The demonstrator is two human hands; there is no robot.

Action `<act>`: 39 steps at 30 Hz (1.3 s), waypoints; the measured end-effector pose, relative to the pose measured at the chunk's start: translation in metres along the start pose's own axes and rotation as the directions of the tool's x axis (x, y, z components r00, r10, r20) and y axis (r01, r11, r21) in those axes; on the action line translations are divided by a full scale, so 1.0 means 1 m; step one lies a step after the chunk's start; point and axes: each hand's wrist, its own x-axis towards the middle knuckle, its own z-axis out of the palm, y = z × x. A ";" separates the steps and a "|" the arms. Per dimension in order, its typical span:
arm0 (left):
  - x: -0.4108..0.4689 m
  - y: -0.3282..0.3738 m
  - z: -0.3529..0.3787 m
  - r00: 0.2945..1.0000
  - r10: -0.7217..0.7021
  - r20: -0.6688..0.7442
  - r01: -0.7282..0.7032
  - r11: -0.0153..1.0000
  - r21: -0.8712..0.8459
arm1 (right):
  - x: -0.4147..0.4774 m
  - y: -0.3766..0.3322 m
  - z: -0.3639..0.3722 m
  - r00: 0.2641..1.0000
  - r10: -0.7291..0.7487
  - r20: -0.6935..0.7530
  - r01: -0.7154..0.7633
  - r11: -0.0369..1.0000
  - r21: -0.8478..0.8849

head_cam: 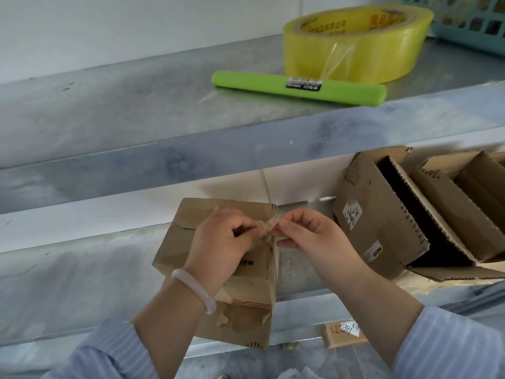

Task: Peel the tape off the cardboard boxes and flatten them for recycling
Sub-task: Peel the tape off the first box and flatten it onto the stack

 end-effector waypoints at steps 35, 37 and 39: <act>0.005 -0.006 -0.020 0.967 0.045 0.251 -0.037 0.999 -0.036 | 0.000 0.016 0.005 0.813 -0.515 0.272 0.544 0.503 -0.672; 0.005 -0.006 -0.020 0.967 0.052 0.249 -0.046 0.999 -0.030 | -0.001 0.011 0.004 0.837 -0.474 0.273 0.516 0.515 -0.685; 0.003 -0.006 -0.018 0.974 0.053 0.222 -0.058 0.998 0.019 | -0.003 0.005 0.004 0.862 -0.426 0.275 0.488 0.548 -0.680</act>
